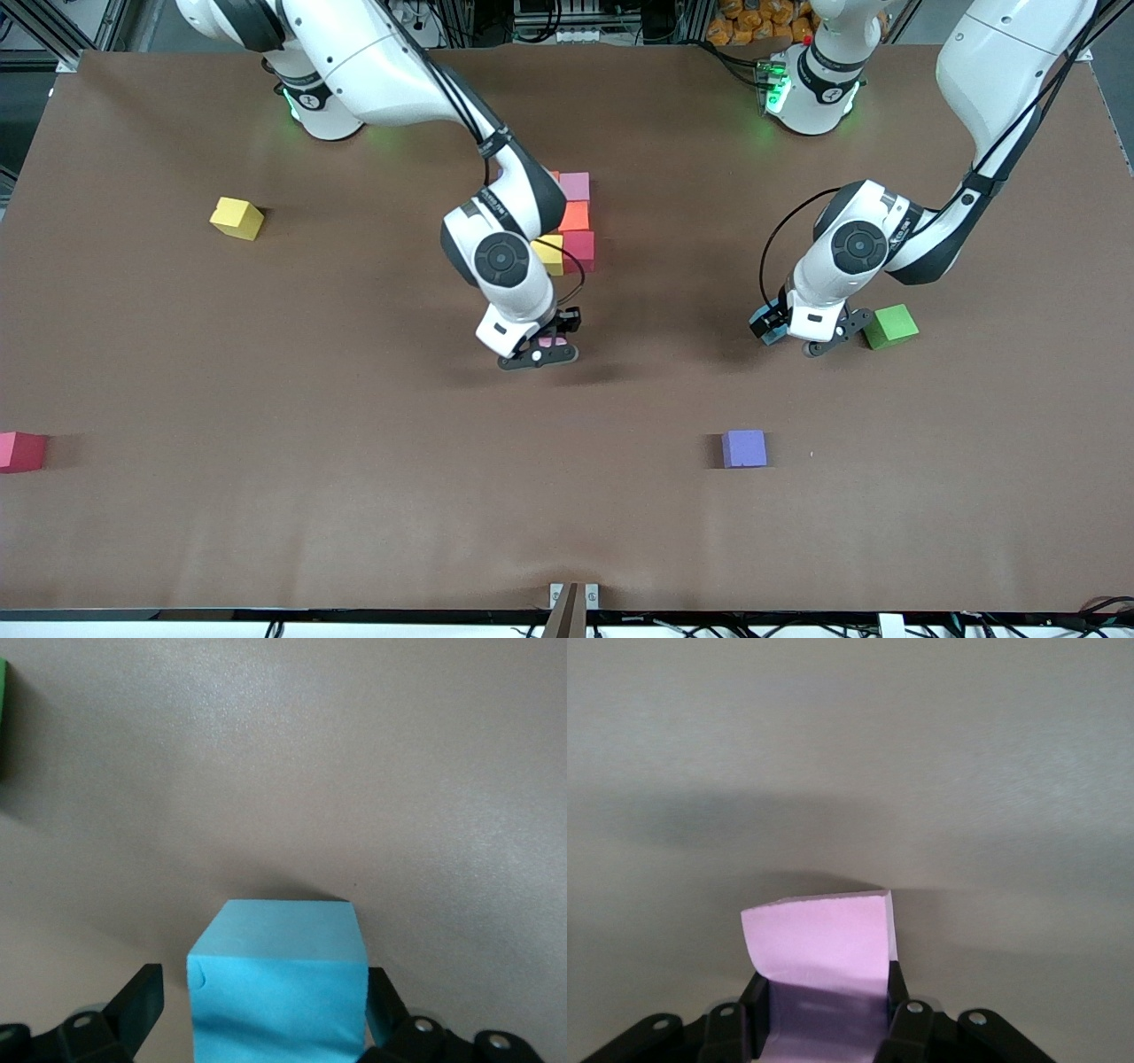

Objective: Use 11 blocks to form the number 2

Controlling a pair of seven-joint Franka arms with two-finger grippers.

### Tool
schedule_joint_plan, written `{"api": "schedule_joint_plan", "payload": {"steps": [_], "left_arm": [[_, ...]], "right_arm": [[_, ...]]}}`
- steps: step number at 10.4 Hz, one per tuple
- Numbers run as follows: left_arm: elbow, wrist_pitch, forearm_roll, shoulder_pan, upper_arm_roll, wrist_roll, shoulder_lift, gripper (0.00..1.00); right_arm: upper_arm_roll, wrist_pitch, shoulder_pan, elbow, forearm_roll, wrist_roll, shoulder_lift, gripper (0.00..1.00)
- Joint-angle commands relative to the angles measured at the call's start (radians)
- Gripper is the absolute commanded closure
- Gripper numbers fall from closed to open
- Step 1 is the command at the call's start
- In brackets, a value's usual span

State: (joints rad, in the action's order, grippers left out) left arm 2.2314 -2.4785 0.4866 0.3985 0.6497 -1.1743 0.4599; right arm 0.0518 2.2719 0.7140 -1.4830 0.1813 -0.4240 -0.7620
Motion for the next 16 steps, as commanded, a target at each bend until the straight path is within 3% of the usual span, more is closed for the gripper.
{"api": "schedule_joint_plan", "payload": {"steps": [1, 3, 4, 5, 16], "left_arm": [[0.001, -0.01, 0.021, 0.011, 0.005, 0.016, 0.0, 0.24], [0.001, -0.011, 0.021, 0.013, 0.005, 0.016, 0.0, 0.77], [0.001, -0.011, 0.021, 0.013, 0.005, 0.025, 0.0, 0.94], [0.001, -0.01, 0.021, 0.013, 0.005, 0.028, 0.0, 1.0], [0.002, -0.008, 0.023, 0.011, 0.005, 0.03, 0.0, 1.0]], "right_arm": [[-0.027, 0.001, -0.039, -0.072, 0.017, 0.053, 0.05, 1.0], [-0.03, 0.001, -0.068, -0.112, 0.017, 0.097, 0.075, 1.0], [-0.032, 0.001, -0.07, -0.126, 0.018, 0.097, 0.084, 1.0], [-0.033, 0.001, -0.071, -0.135, 0.018, 0.097, 0.084, 1.0], [-0.116, 0.015, -0.134, -0.278, 0.033, 0.114, 0.125, 1.0]]}}
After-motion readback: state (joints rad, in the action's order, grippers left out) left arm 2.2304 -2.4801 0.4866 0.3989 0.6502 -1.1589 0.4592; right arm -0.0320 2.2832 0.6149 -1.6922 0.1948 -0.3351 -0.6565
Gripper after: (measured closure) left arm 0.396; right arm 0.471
